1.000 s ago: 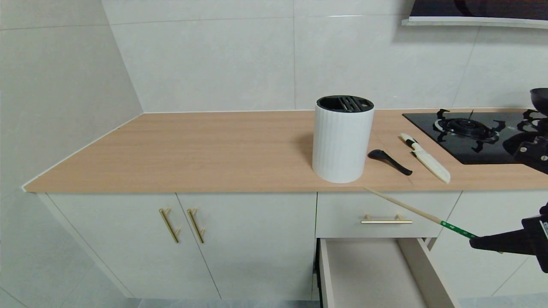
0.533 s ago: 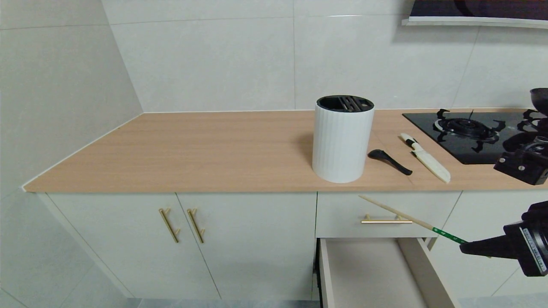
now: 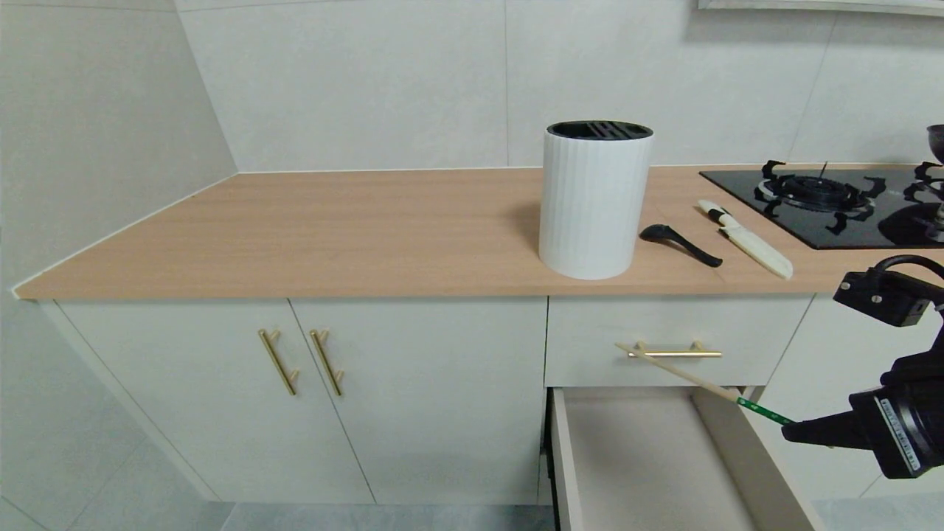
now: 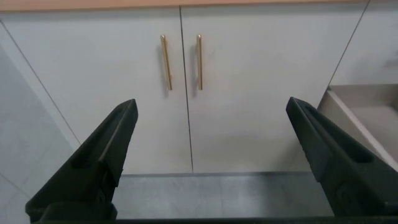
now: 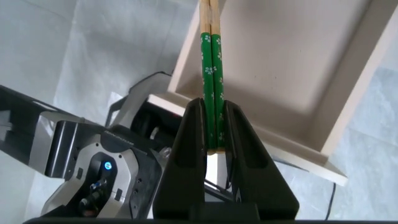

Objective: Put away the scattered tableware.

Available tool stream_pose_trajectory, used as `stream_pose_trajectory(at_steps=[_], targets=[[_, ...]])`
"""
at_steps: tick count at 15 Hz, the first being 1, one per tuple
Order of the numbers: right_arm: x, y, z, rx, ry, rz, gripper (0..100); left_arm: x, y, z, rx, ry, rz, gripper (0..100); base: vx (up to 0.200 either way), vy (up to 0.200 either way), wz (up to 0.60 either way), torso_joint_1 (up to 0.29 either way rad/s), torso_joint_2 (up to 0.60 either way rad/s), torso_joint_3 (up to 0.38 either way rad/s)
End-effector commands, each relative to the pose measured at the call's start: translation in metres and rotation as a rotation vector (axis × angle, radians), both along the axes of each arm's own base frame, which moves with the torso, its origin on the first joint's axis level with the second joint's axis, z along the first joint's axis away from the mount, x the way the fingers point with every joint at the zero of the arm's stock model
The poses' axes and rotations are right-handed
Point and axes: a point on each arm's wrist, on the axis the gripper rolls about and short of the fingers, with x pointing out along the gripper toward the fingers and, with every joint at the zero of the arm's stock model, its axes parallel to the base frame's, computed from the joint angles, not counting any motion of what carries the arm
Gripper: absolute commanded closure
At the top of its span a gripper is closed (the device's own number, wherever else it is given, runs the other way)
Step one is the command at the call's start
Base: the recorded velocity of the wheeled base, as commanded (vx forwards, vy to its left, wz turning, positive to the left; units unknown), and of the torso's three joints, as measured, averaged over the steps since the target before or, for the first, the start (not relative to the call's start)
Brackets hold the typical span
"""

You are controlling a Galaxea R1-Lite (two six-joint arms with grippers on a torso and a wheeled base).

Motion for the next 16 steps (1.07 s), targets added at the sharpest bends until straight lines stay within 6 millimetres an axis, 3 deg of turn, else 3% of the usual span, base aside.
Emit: stream_pose_trajectory(at_steps=[1, 12, 16], targets=[[0.004, 0.002, -0.004, -0.007, 0.021, 0.001, 100, 0.000, 0.000, 0.000, 0.000, 0.000, -0.001, 0, 0.000, 0.000, 0.00, -0.173, 0.48, 0.281], [0.014, 0.006, -0.015, -0.029, 0.075, 0.000, 100, 0.000, 0.000, 0.000, 0.000, 0.000, -0.001, 0, 0.000, 0.000, 0.00, -0.140, 0.45, 0.303], [0.017, 0.007, -0.018, -0.035, 0.090, 0.000, 100, 0.000, 0.000, 0.000, 0.000, 0.000, -0.001, 0, 0.000, 0.000, 0.00, -0.024, 0.09, 0.058]])
